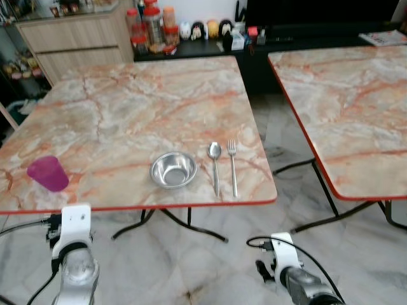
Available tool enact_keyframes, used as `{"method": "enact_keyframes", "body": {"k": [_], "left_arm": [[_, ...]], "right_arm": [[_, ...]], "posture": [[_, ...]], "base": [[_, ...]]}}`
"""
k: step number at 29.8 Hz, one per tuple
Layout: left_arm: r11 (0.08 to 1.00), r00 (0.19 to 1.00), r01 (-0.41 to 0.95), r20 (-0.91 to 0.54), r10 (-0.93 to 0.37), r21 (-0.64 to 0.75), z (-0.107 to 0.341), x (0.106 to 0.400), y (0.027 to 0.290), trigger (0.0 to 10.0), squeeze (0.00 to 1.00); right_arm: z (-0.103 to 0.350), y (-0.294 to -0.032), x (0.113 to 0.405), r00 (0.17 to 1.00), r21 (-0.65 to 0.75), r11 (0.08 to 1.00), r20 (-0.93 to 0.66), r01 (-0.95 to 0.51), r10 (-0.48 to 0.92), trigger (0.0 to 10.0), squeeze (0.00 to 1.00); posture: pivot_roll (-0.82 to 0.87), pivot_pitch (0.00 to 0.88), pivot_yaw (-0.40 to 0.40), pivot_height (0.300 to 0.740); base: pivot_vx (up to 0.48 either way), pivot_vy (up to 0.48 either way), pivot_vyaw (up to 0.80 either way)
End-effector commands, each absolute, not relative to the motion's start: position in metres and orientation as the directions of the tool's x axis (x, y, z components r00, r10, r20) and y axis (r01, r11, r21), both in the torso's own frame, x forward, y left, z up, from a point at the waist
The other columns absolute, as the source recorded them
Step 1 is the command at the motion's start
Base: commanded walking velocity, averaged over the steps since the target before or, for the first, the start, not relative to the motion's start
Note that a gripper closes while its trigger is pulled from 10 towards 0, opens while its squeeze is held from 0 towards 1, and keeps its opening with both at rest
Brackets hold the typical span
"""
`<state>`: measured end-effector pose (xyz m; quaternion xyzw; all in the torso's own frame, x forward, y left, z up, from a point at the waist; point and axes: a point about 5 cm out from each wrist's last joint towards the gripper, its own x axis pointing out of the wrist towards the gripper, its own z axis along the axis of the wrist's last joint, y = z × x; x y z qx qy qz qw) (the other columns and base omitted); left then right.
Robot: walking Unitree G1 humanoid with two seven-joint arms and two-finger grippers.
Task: Setting the table
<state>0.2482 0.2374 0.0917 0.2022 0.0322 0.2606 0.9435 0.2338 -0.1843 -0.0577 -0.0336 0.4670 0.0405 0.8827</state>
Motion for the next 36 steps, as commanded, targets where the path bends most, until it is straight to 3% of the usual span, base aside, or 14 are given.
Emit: {"method": "enact_keyframes", "body": {"k": [1, 2, 4, 5, 7, 10, 11, 12, 13, 17, 24, 25, 26, 36], "left_arm": [[0.788, 0.876, -0.468, 0.091, 0.474, 0.4, 0.105, 0.25, 0.23, 10.0, 0.0], [0.787, 0.875, -0.468, 0.088, 0.475, 0.401, 0.106, 0.249, 0.23, 10.0, 0.0], [0.855, 0.927, -0.362, 0.244, 0.286, 0.371, 0.143, 0.268, 0.194, 10.0, 0.0], [0.855, 0.927, -0.362, 0.244, 0.286, 0.371, 0.143, 0.268, 0.194, 10.0, 0.0], [0.921, 0.956, -0.231, 0.249, 0.155, 0.313, 0.158, 0.281, 0.167, 10.0, 0.0], [0.982, 0.981, -0.091, 0.185, 0.059, 0.167, 0.161, 0.297, 0.144, 10.0, 0.0], [0.99, 0.986, -0.056, 0.165, 0.034, 0.129, 0.16, 0.299, 0.139, 10.0, 0.34], [0.994, 0.988, -0.032, 0.151, 0.016, 0.102, 0.159, 0.301, 0.136, 10.0, 0.34], [0.996, 0.992, -0.006, 0.125, -0.006, 0.094, 0.157, 0.305, 0.131, 10.0, 1.0], [0.994, 0.994, 0.105, 0.036, -0.106, 0.025, 0.153, 0.319, 0.114, 10.0, 1.0], [0.99, 0.99, 0.138, -0.003, -0.138, -0.019, 0.158, 0.335, 0.105, 10.0, 1.0], [0.989, 0.989, 0.145, -0.004, -0.145, -0.015, 0.159, 0.336, 0.104, 10.0, 0.2], [0.991, 0.99, 0.137, -0.02, -0.137, 0.012, 0.16, 0.341, 0.103, 10.0, 0.0], [0.999, 0.986, -0.019, -0.167, 0.023, 0.026, 0.154, 0.368, 0.123, 10.0, 0.0]], "right_arm": [[-0.057, -0.182, 0.235, 0.558, -0.021, 0.993, -0.828, -0.114, 0.047, 10.0, 0.0], [-0.057, -0.182, 0.235, 0.558, -0.021, 0.993, -0.828, -0.115, 0.047, 10.0, 0.0], [-0.057, -0.182, 0.235, 0.56, -0.022, 0.993, -0.827, -0.114, 0.046, 10.0, 0.0], [-0.057, -0.182, 0.235, 0.56, -0.022, 0.993, -0.827, -0.114, 0.046, 10.0, 0.0], [-0.056, -0.182, 0.236, 0.561, -0.022, 0.993, -0.826, -0.114, 0.046, 10.0, 0.0], [-0.056, -0.182, 0.237, 0.562, -0.023, 0.993, -0.826, -0.115, 0.046, 10.0, 0.0], [-0.056, -0.182, 0.237, 0.562, -0.022, 0.993, -0.826, -0.114, 0.046, 10.0, 0.0], [-0.056, -0.182, 0.237, 0.562, -0.022, 0.993, -0.826, -0.113, 0.046, 10.0, 0.0], [-0.056, -0.182, 0.237, 0.563, -0.022, 0.993, -0.825, -0.112, 0.045, 10.0, 0.0], [-0.056, -0.181, 0.238, 0.566, -0.02, 0.994, -0.823, -0.105, 0.043, 10.0, 0.0], [-0.056, -0.181, 0.238, 0.565, -0.021, 0.994, -0.824, -0.107, 0.044, 10.0, 0.0], [-0.056, -0.181, 0.238, 0.565, -0.021, 0.994, -0.824, -0.107, 0.044, 10.0, 0.0], [-0.056, -0.181, 0.237, 0.565, -0.02, 0.994, -0.824, -0.107, 0.044, 10.0, 0.0], [-0.056, -0.18, 0.237, 0.566, -0.018, 0.994, -0.823, -0.106, 0.046, 10.0, 0.0]], "posture": [[-0.02, 0.017, 0.069, 0.74], [-0.02, 0.017, 0.069, 0.74], [-0.02, 0.029, 0.062, 0.74], [-0.02, 0.029, 0.062, 0.74], [-0.02, 0.035, 0.057, 0.74], [-0.02, 0.039, 0.055, 0.74], [-0.02, 0.041, 0.055, 0.74], [-0.02, 0.041, 0.055, 0.74], [-0.03, 0.042, 0.057, 0.74], [-0.04, 0.047, 0.06, 0.74], [-0.04, 0.047, 0.06, 0.74], [-0.04, 0.047, 0.06, 0.74], [-0.03, 0.051, 0.062, 0.74], [-0.04, 0.044, 0.071, 0.74]], "base": [[0.0, 0.0, 0.0], [0.0, 0.0, 0.0], [0.0, 0.0, 0.0], [0.0, 0.0, 0.0], [0.0, 0.0, 0.0], [0.0, 0.0, 0.0], [0.0, 0.0, 0.0], [0.0, 0.0, 0.0], [0.0, 0.0, 0.0], [0.0, 0.0, 0.0], [0.0, 0.0, 0.0], [0.0, 0.0, 0.0], [0.0, 0.0, 0.0], [0.0, 0.0, 0.0]]}}
